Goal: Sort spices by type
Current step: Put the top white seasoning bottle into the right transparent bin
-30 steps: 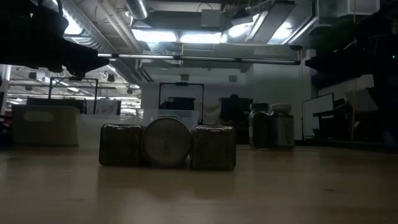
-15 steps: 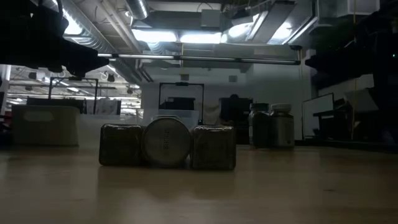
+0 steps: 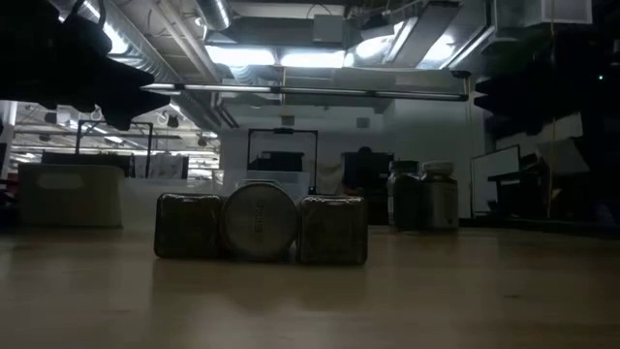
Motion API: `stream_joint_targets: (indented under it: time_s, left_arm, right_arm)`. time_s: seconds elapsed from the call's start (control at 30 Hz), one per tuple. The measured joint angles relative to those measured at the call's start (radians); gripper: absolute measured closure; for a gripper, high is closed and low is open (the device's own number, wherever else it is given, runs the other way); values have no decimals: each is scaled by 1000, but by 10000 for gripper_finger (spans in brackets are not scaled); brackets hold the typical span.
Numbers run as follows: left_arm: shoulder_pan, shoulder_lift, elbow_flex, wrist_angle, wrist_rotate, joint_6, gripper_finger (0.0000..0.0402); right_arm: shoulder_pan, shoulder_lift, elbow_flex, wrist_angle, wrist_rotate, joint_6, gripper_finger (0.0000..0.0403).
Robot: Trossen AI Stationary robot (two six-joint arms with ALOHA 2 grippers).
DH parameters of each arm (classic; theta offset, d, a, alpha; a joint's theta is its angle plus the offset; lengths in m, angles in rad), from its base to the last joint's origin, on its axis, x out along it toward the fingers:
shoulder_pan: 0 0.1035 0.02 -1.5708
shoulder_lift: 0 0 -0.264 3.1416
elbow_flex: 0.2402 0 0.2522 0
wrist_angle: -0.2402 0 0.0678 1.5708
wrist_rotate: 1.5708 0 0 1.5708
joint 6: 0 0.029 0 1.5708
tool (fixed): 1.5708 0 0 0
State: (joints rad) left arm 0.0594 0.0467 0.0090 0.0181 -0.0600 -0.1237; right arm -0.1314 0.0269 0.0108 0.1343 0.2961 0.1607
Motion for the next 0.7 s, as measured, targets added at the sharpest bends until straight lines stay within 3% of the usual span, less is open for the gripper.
stream_joint_targets:
  time_s: [0.2,0.43,0.7]
  left_arm:
    - [0,0,0,0,-3,0,164]
    - [0,0,0,0,-3,0,164]
    - [0,0,0,0,-4,0,164]
  right_arm:
    - [0,90,63,3,60,-31,170]
    - [0,269,171,-8,31,-143,124]
    - [-7,582,419,-287,-2,-270,122]
